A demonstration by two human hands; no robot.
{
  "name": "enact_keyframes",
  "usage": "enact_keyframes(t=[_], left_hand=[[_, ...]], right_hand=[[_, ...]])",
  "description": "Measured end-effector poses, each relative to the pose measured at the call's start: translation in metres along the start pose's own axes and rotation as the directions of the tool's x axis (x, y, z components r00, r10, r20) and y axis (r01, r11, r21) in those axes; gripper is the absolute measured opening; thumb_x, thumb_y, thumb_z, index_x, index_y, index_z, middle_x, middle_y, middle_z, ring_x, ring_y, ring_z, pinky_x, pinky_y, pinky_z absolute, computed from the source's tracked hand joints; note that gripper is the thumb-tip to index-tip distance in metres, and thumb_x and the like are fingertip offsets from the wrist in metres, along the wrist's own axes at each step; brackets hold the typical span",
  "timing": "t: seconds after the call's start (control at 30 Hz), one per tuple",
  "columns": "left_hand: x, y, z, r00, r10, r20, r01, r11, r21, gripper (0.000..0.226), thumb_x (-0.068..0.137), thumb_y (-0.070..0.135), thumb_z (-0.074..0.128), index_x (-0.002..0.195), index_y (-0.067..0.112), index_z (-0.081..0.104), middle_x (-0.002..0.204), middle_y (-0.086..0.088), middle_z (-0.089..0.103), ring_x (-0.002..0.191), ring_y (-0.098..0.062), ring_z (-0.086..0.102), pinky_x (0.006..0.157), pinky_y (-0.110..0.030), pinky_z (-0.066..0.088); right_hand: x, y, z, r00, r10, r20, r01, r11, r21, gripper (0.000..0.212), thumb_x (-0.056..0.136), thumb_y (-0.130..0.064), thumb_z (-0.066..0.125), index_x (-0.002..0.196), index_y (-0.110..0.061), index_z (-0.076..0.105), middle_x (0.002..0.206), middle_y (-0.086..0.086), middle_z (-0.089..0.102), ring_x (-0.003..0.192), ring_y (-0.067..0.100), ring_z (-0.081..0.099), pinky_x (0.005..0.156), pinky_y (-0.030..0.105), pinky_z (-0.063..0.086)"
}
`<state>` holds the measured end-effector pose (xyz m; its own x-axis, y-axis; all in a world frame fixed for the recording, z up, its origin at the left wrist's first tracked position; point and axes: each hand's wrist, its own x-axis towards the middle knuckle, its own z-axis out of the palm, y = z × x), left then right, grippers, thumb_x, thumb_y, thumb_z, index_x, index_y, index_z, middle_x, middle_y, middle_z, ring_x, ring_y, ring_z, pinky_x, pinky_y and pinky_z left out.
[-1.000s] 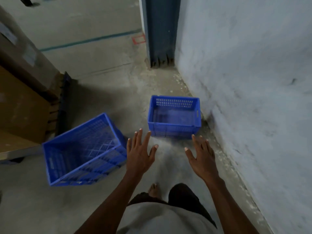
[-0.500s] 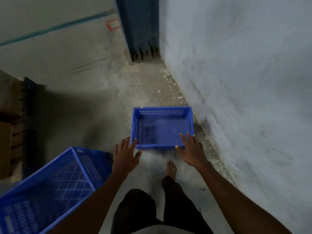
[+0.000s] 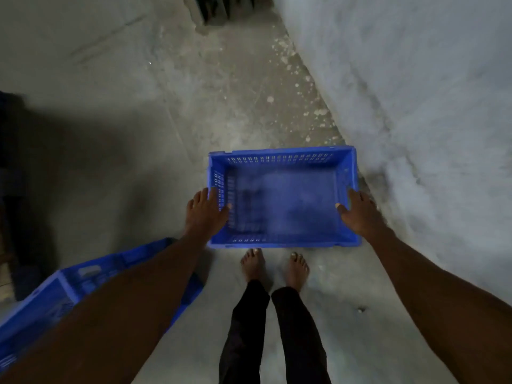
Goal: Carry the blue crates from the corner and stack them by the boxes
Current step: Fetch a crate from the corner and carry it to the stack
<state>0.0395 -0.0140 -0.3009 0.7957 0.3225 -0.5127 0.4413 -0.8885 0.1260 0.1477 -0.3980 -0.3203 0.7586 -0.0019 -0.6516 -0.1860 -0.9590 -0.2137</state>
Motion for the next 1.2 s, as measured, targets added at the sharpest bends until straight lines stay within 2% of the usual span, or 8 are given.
enact_keyframes(t=[0.13, 0.3, 0.43, 0.5, 0.57, 0.7, 0.9, 1.2], left_hand=[[0.065, -0.017, 0.047, 0.966, -0.247, 0.079, 0.259, 0.940, -0.221, 0.061, 0.095, 0.049, 0.054, 0.135, 0.004, 0.045, 0.138, -0.023, 0.050, 0.130, -0.043, 0.044, 0.108, -0.051, 0.035], [0.104, -0.039, 0.088, 0.956, -0.278, 0.091, 0.289, 0.848, -0.444, 0.054, 0.100, 0.057, 0.043, 0.115, 0.006, 0.048, 0.118, -0.023, 0.058, 0.115, -0.041, 0.053, 0.096, -0.050, 0.044], [0.118, -0.043, 0.104, 0.913, -0.362, 0.187, 0.355, 0.483, -0.800, 0.050, 0.097, 0.069, 0.037, 0.087, 0.021, 0.048, 0.070, -0.007, 0.060, 0.053, -0.023, 0.062, 0.061, -0.042, 0.050], [0.126, -0.042, 0.104, 0.885, -0.359, 0.297, 0.414, 0.315, -0.854, 0.053, 0.103, 0.061, 0.033, 0.084, 0.016, 0.054, 0.063, -0.009, 0.057, 0.042, -0.017, 0.054, 0.053, -0.034, 0.047], [0.127, -0.041, 0.102, 0.873, -0.333, 0.356, 0.447, 0.255, -0.857, 0.060, 0.102, 0.063, 0.032, 0.082, 0.012, 0.057, 0.059, -0.007, 0.057, 0.040, -0.018, 0.052, 0.050, -0.030, 0.046], [0.122, -0.042, 0.097, 0.893, -0.345, 0.288, 0.398, 0.307, -0.865, 0.058, 0.104, 0.058, 0.034, 0.072, 0.013, 0.053, 0.049, 0.001, 0.048, 0.032, -0.012, 0.042, 0.038, -0.022, 0.037], [0.101, -0.041, 0.047, 0.903, -0.340, 0.264, 0.380, 0.341, -0.860, 0.057, 0.101, 0.062, 0.037, 0.074, 0.015, 0.052, 0.051, 0.002, 0.044, 0.035, -0.013, 0.037, 0.039, -0.025, 0.036], [-0.007, -0.019, -0.146, 0.970, -0.214, 0.112, 0.195, 0.421, -0.886, 0.065, 0.093, 0.073, 0.041, 0.080, 0.012, 0.058, 0.057, -0.004, 0.051, 0.040, -0.017, 0.044, 0.046, -0.029, 0.043]], right_hand=[[0.059, 0.013, 0.036, 0.985, 0.144, -0.090, -0.132, 0.984, 0.123, 0.082, 0.097, -0.043, 0.055, 0.155, 0.001, 0.019, 0.159, 0.026, 0.022, 0.139, 0.048, 0.032, 0.111, 0.055, 0.031], [0.101, 0.015, 0.058, 0.918, 0.320, -0.235, -0.165, 0.846, 0.508, 0.056, 0.104, -0.045, 0.038, 0.122, 0.006, 0.055, 0.122, 0.034, 0.059, 0.112, 0.047, 0.057, 0.090, 0.045, 0.043], [0.118, 0.025, 0.066, 0.896, 0.426, -0.124, -0.207, 0.649, 0.732, 0.082, 0.086, -0.081, 0.027, 0.097, -0.009, 0.065, 0.077, 0.016, 0.065, 0.063, 0.029, 0.068, 0.060, 0.040, 0.050], [0.128, 0.033, 0.065, 0.907, 0.420, -0.015, -0.242, 0.551, 0.799, 0.069, 0.091, -0.074, 0.034, 0.089, -0.011, 0.063, 0.062, 0.008, 0.060, 0.039, 0.014, 0.058, 0.046, 0.028, 0.046], [0.129, 0.035, 0.057, 0.919, 0.385, 0.081, -0.288, 0.517, 0.806, 0.065, 0.096, -0.070, 0.033, 0.082, -0.012, 0.059, 0.053, 0.004, 0.061, 0.035, 0.015, 0.056, 0.040, 0.022, 0.046], [0.126, 0.041, 0.050, 0.945, 0.314, 0.093, -0.250, 0.509, 0.823, 0.067, 0.091, -0.076, 0.039, 0.073, -0.013, 0.056, 0.053, 0.006, 0.052, 0.039, 0.020, 0.048, 0.041, 0.026, 0.043], [0.089, 0.038, 0.016, 0.967, 0.230, 0.109, -0.210, 0.473, 0.856, 0.085, 0.045, -0.098, 0.054, 0.068, -0.016, 0.054, 0.051, 0.002, 0.045, 0.038, 0.018, 0.039, 0.039, 0.025, 0.036], [-0.064, 0.003, -0.147, 0.981, 0.191, 0.029, -0.116, 0.462, 0.879, 0.080, 0.059, -0.095, 0.050, 0.072, -0.016, 0.051, 0.051, 0.002, 0.039, 0.039, 0.018, 0.033, 0.041, 0.026, 0.034]])
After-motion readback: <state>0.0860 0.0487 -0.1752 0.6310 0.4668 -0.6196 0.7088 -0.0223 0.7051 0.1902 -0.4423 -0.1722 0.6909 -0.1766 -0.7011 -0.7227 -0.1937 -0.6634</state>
